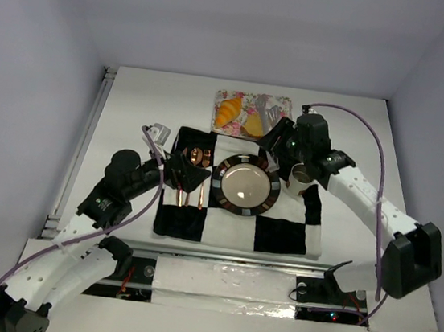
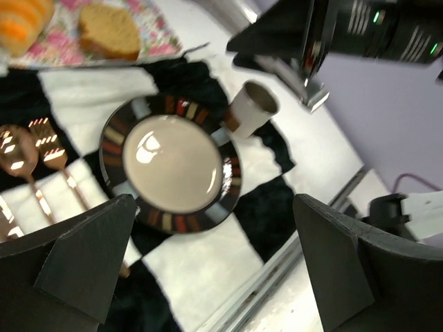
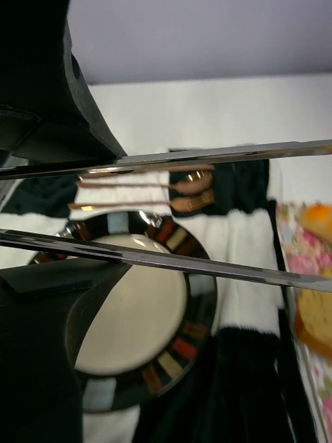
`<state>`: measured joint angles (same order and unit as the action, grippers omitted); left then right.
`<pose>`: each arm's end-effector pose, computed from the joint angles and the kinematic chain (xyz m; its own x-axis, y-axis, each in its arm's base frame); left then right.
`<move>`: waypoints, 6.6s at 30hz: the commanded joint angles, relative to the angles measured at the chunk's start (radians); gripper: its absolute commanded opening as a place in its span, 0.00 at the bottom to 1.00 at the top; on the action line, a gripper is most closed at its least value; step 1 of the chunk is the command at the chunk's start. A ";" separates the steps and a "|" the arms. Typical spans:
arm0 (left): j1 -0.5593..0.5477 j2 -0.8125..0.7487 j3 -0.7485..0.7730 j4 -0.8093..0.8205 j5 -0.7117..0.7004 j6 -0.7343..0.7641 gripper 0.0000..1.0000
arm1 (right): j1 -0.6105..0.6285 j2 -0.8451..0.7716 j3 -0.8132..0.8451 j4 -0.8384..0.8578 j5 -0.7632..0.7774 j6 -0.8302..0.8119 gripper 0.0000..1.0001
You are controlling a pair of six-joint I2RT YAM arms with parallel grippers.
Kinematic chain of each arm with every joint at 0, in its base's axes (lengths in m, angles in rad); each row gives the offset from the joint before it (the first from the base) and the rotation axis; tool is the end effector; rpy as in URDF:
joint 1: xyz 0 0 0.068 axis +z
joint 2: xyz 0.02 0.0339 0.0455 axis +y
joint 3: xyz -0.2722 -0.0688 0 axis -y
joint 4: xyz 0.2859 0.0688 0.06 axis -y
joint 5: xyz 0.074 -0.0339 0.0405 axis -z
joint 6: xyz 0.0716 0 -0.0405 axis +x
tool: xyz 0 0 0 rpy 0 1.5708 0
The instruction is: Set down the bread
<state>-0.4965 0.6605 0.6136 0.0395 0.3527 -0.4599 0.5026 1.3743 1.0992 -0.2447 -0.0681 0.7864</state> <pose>0.1945 -0.1335 0.3260 -0.3391 -0.2900 -0.8949 0.6699 0.5935 -0.4461 0.3346 0.1895 0.2883 -0.6843 0.4297 -0.5892 -0.0679 0.7669 0.6382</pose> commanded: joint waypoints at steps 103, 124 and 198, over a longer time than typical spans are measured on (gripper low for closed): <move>-0.004 -0.088 -0.011 -0.069 -0.149 0.096 0.94 | 0.017 0.615 0.633 -0.249 -0.005 -0.170 0.56; -0.004 -0.084 -0.011 -0.067 -0.153 0.098 0.94 | 0.017 0.663 0.590 -0.130 -0.107 -0.144 0.30; -0.004 -0.185 -0.017 -0.084 -0.141 0.098 0.94 | -0.508 0.308 0.295 -0.257 0.176 -0.259 0.45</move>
<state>-0.4961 0.4873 0.5907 -0.0738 0.1902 -0.3744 0.0746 1.6180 1.3457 -0.6079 0.1486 0.5304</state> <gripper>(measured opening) 0.938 0.453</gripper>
